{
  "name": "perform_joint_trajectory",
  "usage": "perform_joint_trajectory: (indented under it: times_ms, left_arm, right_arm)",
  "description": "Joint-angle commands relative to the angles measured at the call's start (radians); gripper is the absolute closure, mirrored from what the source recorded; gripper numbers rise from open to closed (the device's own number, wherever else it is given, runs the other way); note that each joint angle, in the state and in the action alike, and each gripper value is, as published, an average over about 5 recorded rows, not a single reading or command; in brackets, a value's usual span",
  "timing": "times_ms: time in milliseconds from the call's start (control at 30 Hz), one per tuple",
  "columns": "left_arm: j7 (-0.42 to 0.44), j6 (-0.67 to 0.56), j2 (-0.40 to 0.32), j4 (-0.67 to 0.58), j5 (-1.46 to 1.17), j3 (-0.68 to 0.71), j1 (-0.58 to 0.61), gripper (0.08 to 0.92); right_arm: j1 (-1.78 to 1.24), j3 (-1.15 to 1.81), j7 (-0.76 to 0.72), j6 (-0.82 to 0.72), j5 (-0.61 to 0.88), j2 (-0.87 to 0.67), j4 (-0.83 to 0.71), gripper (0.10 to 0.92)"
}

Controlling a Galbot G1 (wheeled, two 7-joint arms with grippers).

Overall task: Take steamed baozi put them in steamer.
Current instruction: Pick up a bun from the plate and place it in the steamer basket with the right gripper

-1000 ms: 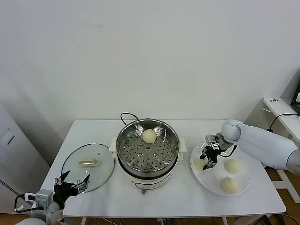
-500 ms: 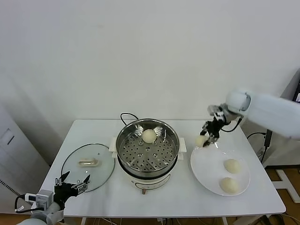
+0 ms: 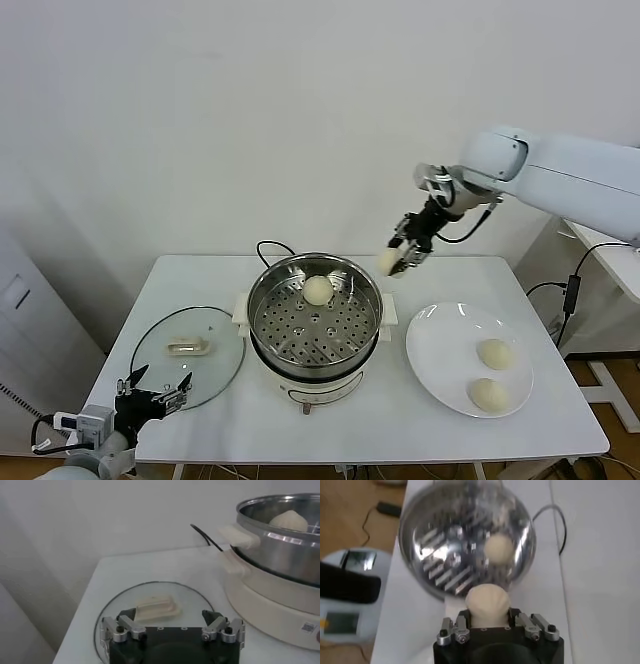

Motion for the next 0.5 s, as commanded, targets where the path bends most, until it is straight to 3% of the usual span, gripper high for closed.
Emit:
perform_joint_trajectory:
  times_ms: [33, 500]
  left_arm:
    - [0.0, -0.001, 0.002, 0.004, 0.004, 0.001, -0.001, 0.177]
    - [0.0, 0.0, -0.002, 0.016, 0.01, 0.006, -0.009, 0.177]
  right_arm:
    - [-0.067, 0.046, 0.17, -0.083, 0.129, 0.121, 0.047, 0.567]
    - [-0.257, 0.1, 0.296, -0.142, 0.109, 0.255, -0.027, 0.567]
